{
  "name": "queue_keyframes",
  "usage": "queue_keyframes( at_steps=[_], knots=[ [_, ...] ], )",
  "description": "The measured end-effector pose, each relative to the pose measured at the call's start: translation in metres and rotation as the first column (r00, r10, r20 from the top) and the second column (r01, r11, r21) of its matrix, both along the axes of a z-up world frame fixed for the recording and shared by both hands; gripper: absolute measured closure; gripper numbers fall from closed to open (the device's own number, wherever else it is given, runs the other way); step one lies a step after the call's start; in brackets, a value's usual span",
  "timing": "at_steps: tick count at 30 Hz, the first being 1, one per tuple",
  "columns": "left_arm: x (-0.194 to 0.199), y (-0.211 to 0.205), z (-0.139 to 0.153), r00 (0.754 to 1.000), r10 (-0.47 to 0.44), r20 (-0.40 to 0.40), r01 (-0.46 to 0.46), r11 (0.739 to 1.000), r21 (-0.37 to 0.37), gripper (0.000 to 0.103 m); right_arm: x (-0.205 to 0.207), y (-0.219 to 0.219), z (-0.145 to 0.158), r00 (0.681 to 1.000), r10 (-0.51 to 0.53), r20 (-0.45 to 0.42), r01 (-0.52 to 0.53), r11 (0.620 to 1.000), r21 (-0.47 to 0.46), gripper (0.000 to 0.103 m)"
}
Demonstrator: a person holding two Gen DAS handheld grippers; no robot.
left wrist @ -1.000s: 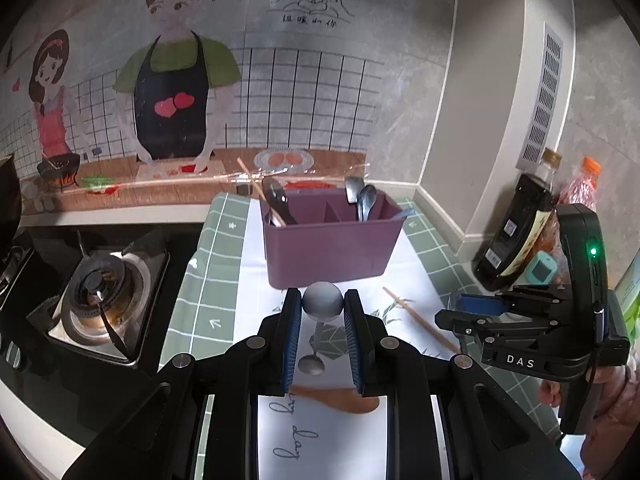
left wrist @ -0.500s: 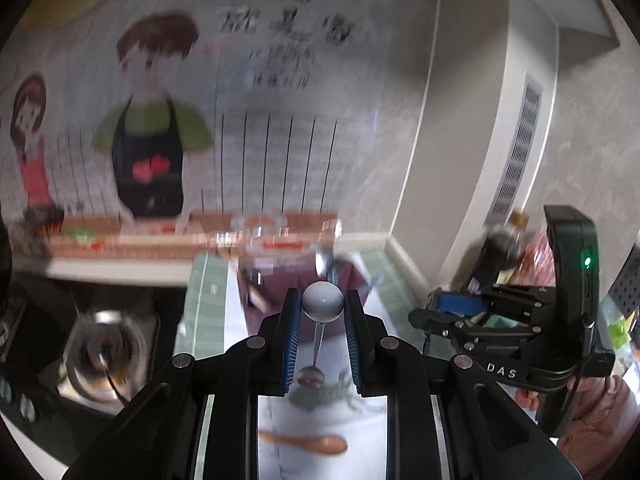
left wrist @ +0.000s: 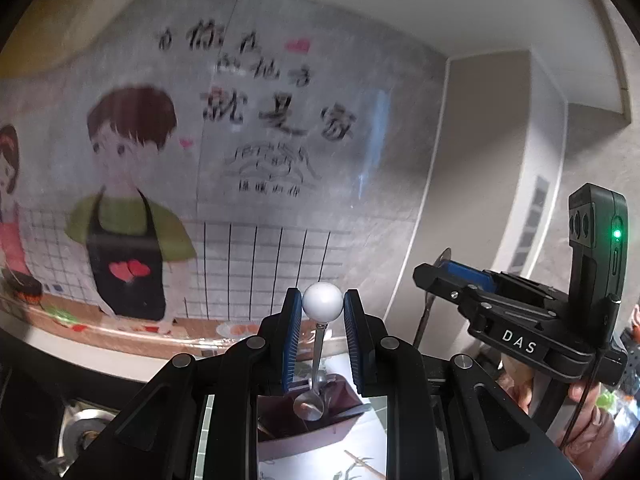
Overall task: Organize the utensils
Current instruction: 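Lift both spoons up over the purple holder with both grippers, then drop both spoons into the holder by opening both grippers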
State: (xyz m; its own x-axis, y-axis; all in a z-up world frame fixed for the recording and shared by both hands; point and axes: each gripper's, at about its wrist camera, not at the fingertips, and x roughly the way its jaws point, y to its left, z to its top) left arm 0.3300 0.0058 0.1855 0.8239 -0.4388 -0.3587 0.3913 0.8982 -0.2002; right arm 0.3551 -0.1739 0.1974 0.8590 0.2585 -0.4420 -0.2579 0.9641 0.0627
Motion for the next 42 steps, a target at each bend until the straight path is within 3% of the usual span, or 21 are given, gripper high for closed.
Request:
queue_keyframes(
  at_steps=[9,22,24,26,32,37,41,42],
  knots=[
    [0.057,-0.004,-0.084,0.989,-0.025,-0.149,0.026,1.000,0.004,0.081,0.058,0.007,-0.092,0.982,-0.048,-0.181,0.051,0.999,0.010,0.072],
    [0.092,-0.011,-0.175,0.944,-0.020,-0.329,0.040,0.998,0.056,0.080,0.089,0.006,-0.187,0.922,-0.094,-0.375,0.095,0.995,-0.014,0.071],
    [0.093,-0.012,-0.184,0.937,-0.019,-0.349,0.042,0.997,0.060,0.079,0.089,0.007,-0.198,0.908,-0.089,-0.410,0.084,0.996,-0.031,0.059],
    [0.092,-0.012,-0.187,0.932,-0.015,-0.362,0.041,0.997,0.066,0.078,0.088,0.010,-0.205,0.897,-0.098,-0.431,0.077,0.995,-0.067,0.043],
    [0.072,-0.003,-0.179,0.936,0.005,-0.353,0.034,0.994,0.103,0.074,0.058,0.004,-0.191,0.912,-0.094,-0.399,0.060,0.993,-0.097,0.040],
    [0.039,0.008,-0.181,0.931,-0.001,-0.366,0.061,0.987,0.151,0.063,0.018,-0.013,-0.178,0.922,-0.140,-0.361,0.092,0.985,-0.147,0.017],
    [0.017,0.017,-0.204,0.899,-0.009,-0.438,0.089,0.983,0.163,0.062,-0.015,-0.024,-0.186,0.911,-0.145,-0.385,0.070,0.977,-0.202,0.015],
    [0.012,0.019,-0.215,0.881,-0.017,-0.473,0.101,0.983,0.152,0.062,-0.022,-0.026,-0.190,0.907,-0.143,-0.395,0.062,0.975,-0.211,0.015]
  ],
)
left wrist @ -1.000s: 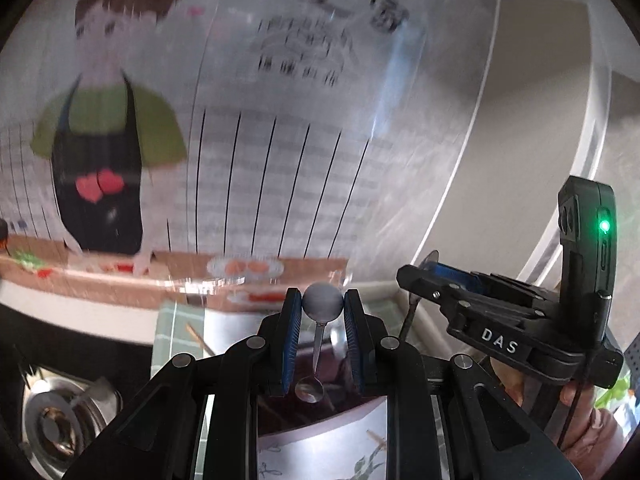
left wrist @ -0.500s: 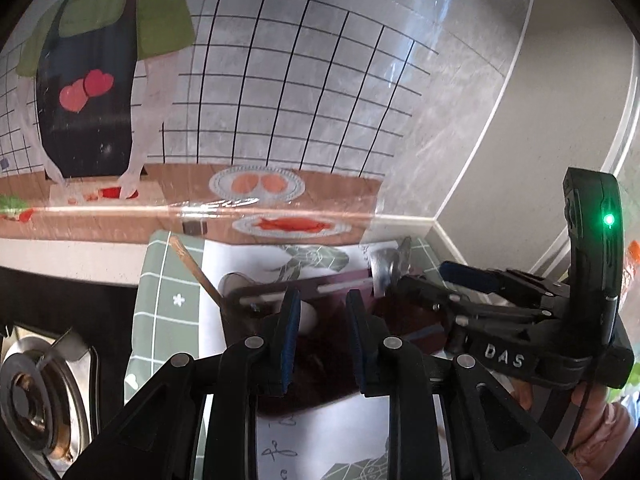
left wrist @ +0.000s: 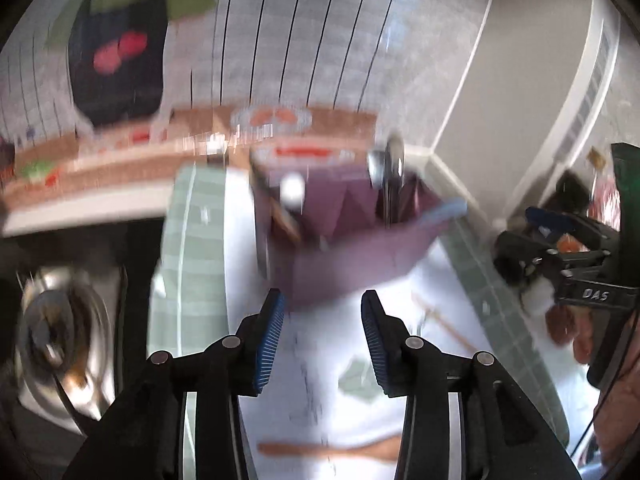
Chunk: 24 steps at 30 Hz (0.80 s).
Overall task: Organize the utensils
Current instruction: 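Drop both spoons into the holder by opening both grippers, then grasp the wooden spoon with the left gripper while the right grasps a wooden chopstick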
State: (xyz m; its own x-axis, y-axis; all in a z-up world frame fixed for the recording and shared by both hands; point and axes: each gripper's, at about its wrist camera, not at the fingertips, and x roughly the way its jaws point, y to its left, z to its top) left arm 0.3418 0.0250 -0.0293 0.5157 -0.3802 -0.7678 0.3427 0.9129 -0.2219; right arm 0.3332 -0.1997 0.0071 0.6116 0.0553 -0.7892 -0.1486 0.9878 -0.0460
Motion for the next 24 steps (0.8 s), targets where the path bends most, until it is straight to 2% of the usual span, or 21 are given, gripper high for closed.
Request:
queue_keyframes(
  at_steps=[3,7,11,16,19,22,24],
  knots=[
    [-0.012,0.004,-0.028,0.993,-0.023,-0.114,0.020,0.999,-0.033,0.062,-0.023,-0.007,-0.020,0.998,0.021,-0.054,-0.022,1.000,-0.010,0.015],
    [-0.023,0.007,-0.060,0.979,-0.015,-0.204,0.014,1.000,-0.003,0.062,-0.043,-0.014,-0.045,0.994,0.019,-0.110,-0.021,1.000,-0.013,0.015],
    [-0.031,0.020,-0.079,0.964,0.022,-0.267,-0.025,1.000,-0.009,0.062,-0.059,-0.013,-0.067,0.983,0.057,-0.176,-0.058,0.998,-0.002,0.015],
    [-0.047,0.024,-0.087,0.952,0.028,-0.303,-0.031,1.000,-0.004,0.062,-0.070,-0.011,-0.087,0.972,0.081,-0.221,-0.081,0.997,0.007,0.015],
    [-0.070,0.017,-0.082,0.949,-0.023,-0.314,0.020,1.000,-0.011,0.061,-0.071,-0.014,-0.091,0.968,0.079,-0.237,-0.074,0.997,0.030,0.015],
    [-0.092,0.004,-0.081,0.934,-0.105,-0.343,0.103,0.994,-0.025,0.061,-0.070,-0.019,-0.095,0.963,0.068,-0.260,-0.049,0.996,0.080,0.015],
    [-0.103,-0.008,-0.076,0.934,-0.150,-0.324,0.162,0.987,0.010,0.060,-0.071,-0.021,-0.096,0.961,0.066,-0.270,-0.043,0.995,0.091,0.015]
  ],
)
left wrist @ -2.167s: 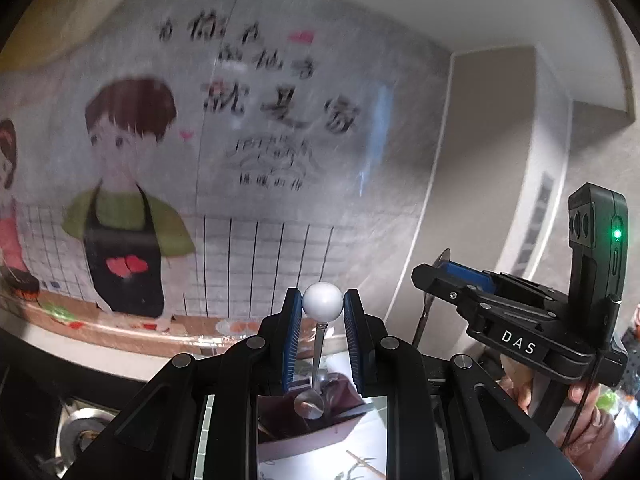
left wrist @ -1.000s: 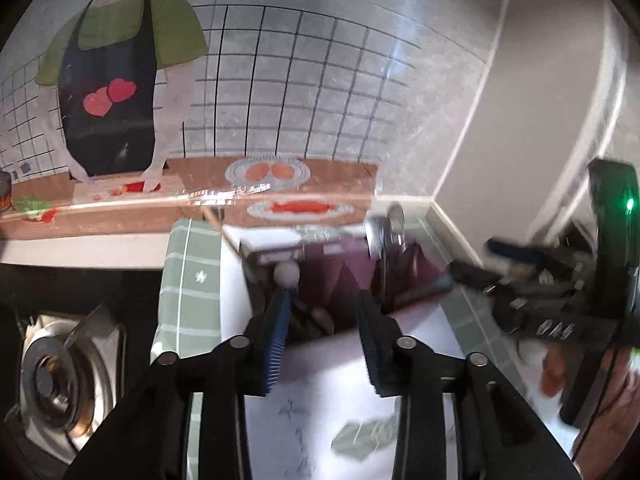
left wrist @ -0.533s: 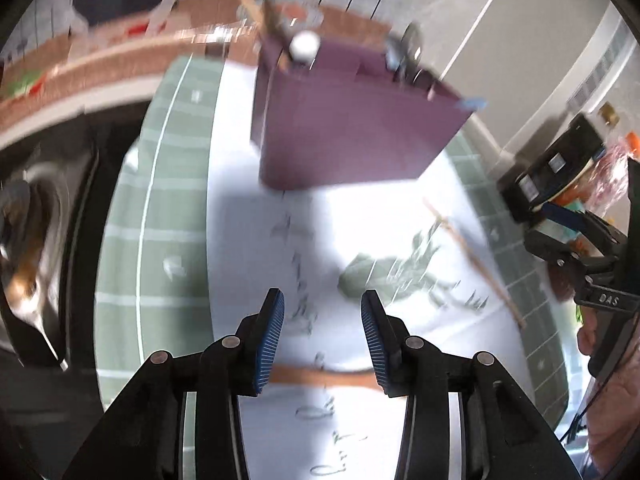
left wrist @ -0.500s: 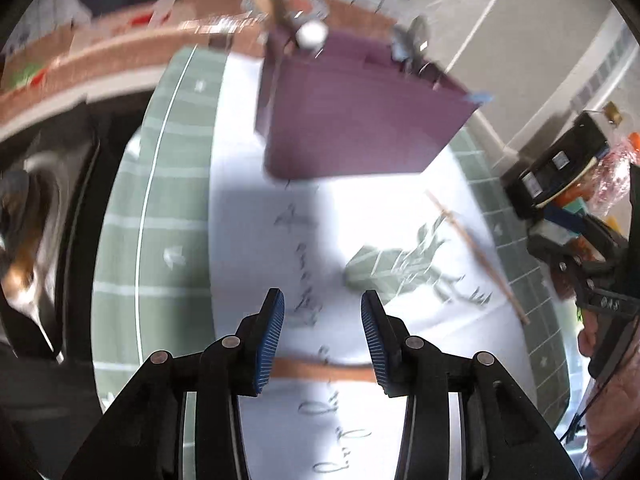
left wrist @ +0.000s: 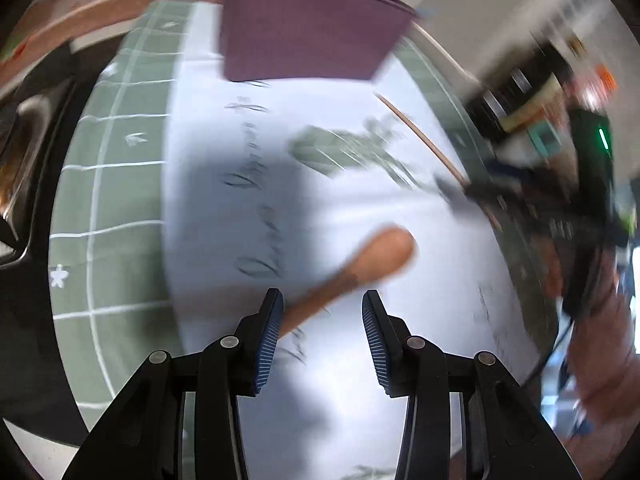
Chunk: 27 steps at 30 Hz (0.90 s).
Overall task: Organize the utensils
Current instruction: 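Grasp the wooden spoon with the left gripper while the right grasps a wooden chopstick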
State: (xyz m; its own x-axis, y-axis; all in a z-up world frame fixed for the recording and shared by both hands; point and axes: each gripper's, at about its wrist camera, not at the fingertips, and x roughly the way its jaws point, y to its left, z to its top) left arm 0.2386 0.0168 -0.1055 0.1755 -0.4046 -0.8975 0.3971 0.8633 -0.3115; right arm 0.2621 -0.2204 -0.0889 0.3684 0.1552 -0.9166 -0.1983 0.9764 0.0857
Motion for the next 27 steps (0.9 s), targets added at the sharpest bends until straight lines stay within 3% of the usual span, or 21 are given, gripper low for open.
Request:
queue_keyframes(
  at_steps=[2,5,10,17,24,25,27],
  knots=[
    [-0.012,-0.015,0.007,0.995,-0.077,0.069,0.072,0.995,0.062,0.060,-0.002,0.000,0.000,1.000,0.003,0.000,-0.003,1.000,-0.007,0.015],
    [-0.021,-0.036,0.017,0.967,-0.205,0.151,0.185,0.973,0.137,0.060,-0.006,0.001,0.003,1.000,0.012,0.010,-0.012,1.000,-0.023,0.015],
    [-0.009,-0.065,0.001,0.941,-0.308,0.137,0.261,0.923,0.282,0.061,-0.007,0.003,0.006,1.000,0.026,0.000,-0.026,1.000,-0.006,0.015],
    [0.007,-0.084,-0.008,0.934,-0.337,0.123,0.288,0.909,0.303,0.060,-0.012,0.008,0.009,0.998,0.066,0.022,-0.065,0.996,-0.058,0.015],
    [0.021,-0.081,-0.005,0.965,-0.175,0.195,0.127,0.963,0.237,0.069,0.017,0.011,0.007,0.997,0.065,0.029,-0.064,0.997,-0.043,0.017],
    [0.024,-0.075,-0.004,0.968,-0.131,0.215,0.081,0.971,0.227,0.069,0.024,0.012,0.004,0.998,0.059,0.020,-0.058,0.997,-0.042,0.020],
    [0.033,-0.060,-0.002,0.972,-0.034,0.232,-0.013,0.980,0.201,0.069,0.035,0.015,-0.003,0.998,0.060,0.001,-0.060,0.997,-0.057,0.044]
  ],
)
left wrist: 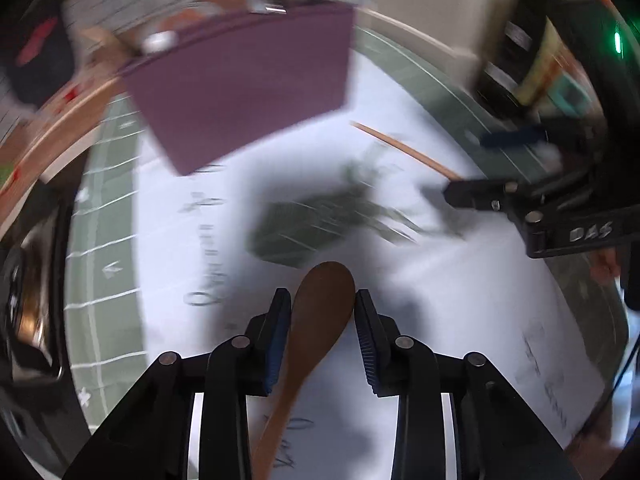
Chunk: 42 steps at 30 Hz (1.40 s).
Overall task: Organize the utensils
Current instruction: 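Grasp the wooden spoon with the left gripper while the right grasps a wooden chopstick, then lift the wooden spoon and chopstick up over the purple holder with both grippers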
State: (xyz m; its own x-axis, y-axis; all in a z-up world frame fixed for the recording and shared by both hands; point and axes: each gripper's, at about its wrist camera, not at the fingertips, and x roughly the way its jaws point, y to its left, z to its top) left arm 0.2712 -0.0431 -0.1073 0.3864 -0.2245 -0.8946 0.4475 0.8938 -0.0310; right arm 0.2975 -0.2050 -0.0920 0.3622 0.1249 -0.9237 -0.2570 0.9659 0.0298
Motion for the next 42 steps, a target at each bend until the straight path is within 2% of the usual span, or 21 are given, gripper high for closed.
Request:
queue_keyframes(
  at_steps=[2,4,5,7,8,12,16,20,31,38,42],
  knots=[
    [0.009,0.015,0.000,0.996,0.090,-0.012,-0.090,0.996,-0.029,0.069,0.011,0.003,-0.008,1.000,0.004,-0.021,-0.005,1.000,-0.026,0.060],
    [0.015,0.034,0.003,0.983,0.181,-0.040,-0.184,0.979,-0.087,0.069,0.020,0.006,-0.017,0.999,0.012,-0.038,-0.014,0.999,-0.040,0.065],
    [0.015,0.042,0.005,0.976,0.211,-0.046,-0.215,0.970,-0.112,0.069,0.021,0.007,-0.016,1.000,0.016,-0.027,-0.017,0.999,-0.042,0.072],
    [0.012,0.054,0.010,0.966,0.254,-0.050,-0.258,0.954,-0.153,0.069,0.022,0.009,-0.015,0.999,0.023,-0.036,-0.024,0.999,-0.043,0.093],
    [0.010,0.058,0.012,0.962,0.267,-0.049,-0.272,0.947,-0.170,0.069,0.021,0.009,-0.015,0.999,0.022,-0.049,-0.023,0.999,-0.035,0.097],
    [0.004,0.063,0.018,0.958,0.282,-0.048,-0.286,0.936,-0.207,0.069,0.009,0.014,-0.009,0.998,0.025,-0.066,-0.022,0.999,0.036,0.098],
    [-0.002,0.068,0.024,0.956,0.290,-0.043,-0.292,0.927,-0.235,0.069,-0.009,0.018,0.011,0.999,0.025,-0.020,-0.022,0.993,0.119,0.097],
    [-0.005,0.062,0.030,0.954,0.298,-0.029,-0.295,0.919,-0.263,0.069,-0.024,0.019,0.032,0.999,0.021,0.029,-0.025,0.987,0.161,0.097],
    [-0.018,0.056,0.083,0.950,0.301,0.089,-0.255,0.905,-0.342,0.070,-0.038,0.020,0.084,0.985,0.006,0.174,-0.040,0.981,0.190,0.097],
    [-0.024,0.049,0.109,0.942,0.291,0.167,-0.223,0.914,-0.339,0.070,-0.040,0.023,0.103,0.975,0.017,0.223,-0.062,0.978,0.198,0.098],
    [-0.025,0.047,0.122,0.941,0.283,0.185,-0.203,0.912,-0.357,0.070,-0.041,0.026,0.114,0.967,0.023,0.255,-0.073,0.980,0.187,0.097]
  ],
)
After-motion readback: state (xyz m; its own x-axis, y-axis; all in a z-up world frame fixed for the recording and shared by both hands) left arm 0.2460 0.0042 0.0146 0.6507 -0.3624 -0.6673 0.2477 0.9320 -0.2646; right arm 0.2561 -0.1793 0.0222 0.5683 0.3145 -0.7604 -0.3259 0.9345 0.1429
